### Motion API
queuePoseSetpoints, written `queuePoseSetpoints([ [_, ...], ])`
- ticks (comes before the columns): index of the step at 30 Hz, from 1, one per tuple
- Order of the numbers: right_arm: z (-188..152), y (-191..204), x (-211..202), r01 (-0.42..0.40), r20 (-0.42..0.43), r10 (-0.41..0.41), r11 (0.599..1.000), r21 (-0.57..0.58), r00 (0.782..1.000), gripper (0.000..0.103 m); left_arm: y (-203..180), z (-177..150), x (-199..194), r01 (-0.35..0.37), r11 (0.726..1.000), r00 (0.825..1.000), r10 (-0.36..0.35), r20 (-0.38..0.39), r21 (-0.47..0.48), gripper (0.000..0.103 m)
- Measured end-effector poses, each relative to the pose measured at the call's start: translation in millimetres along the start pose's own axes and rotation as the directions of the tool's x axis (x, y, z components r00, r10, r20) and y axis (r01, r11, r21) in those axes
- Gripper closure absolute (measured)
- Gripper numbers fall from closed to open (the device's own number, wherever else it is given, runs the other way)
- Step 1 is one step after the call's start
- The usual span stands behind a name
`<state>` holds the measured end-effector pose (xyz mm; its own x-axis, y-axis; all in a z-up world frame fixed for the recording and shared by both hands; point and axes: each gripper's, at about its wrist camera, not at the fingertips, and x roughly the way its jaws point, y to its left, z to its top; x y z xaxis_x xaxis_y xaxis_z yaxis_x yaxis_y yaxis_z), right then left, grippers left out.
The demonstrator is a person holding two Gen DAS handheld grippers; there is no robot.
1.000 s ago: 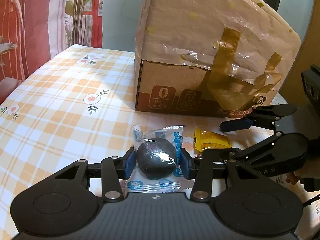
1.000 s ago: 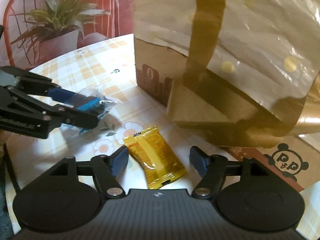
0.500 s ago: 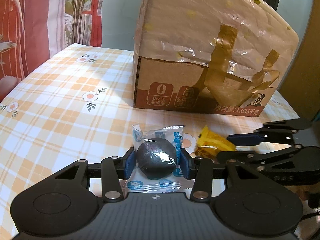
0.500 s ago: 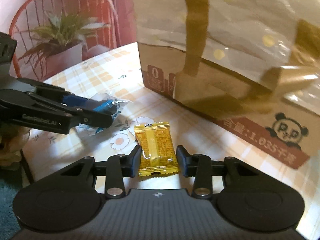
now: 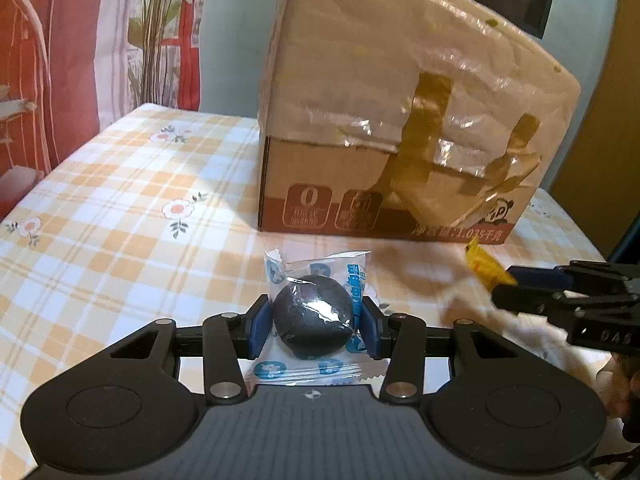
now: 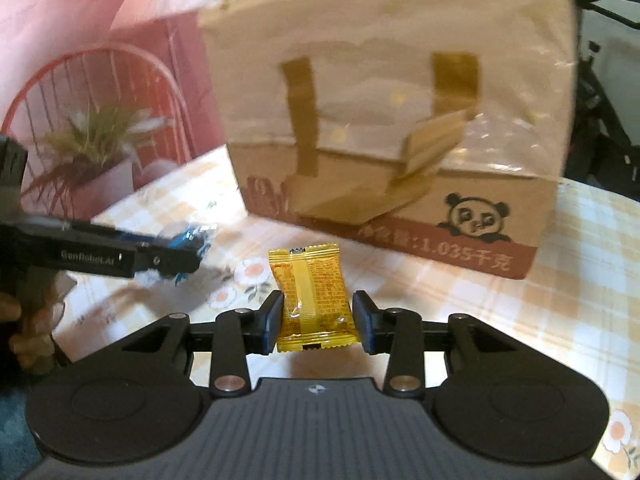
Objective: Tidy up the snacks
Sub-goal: 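Carry the clear packet and yellow candy over the box and release them inside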
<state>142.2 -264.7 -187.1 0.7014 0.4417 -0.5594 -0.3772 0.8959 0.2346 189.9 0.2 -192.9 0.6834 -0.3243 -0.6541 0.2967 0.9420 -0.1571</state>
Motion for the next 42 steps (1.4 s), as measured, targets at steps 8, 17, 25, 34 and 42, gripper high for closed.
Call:
queuePoseSetpoints([
  [8, 29, -5, -44, 0.018, 0.193, -0.022, 1.0, 0.02, 0.981, 0.063, -8, 44, -38, 0.009, 1.0, 0.987, -0.013, 0.158, 0.026, 0.054],
  [17, 101, -9, -89, 0.045, 0.39, -0.04, 0.999, -0.002, 0.92, 0.063, -40, 131, -72, 0.029, 0.993, 0.934, -0.067, 0.35, 0.112, 0.054],
  [25, 170, -29, -71, 0.165, 0.352, -0.142, 0.986, -0.036, 0.925, 0.063, -66, 198, -38, 0.026, 0.993, 0.936, -0.063, 0.346, 0.111, 0.054],
  [34, 200, -44, -19, 0.276, 0.198, -0.252, 0.955, -0.105, 0.947, 0.062, -75, 215, 14, -0.008, 0.992, 0.971, -0.022, 0.237, 0.125, 0.053],
  [42, 186, -40, -8, 0.296, 0.15, -0.276, 0.947, -0.126, 0.949, 0.023, -65, 208, -2, -0.054, 0.989, 0.957, 0.012, 0.289, 0.14, 0.01],
])
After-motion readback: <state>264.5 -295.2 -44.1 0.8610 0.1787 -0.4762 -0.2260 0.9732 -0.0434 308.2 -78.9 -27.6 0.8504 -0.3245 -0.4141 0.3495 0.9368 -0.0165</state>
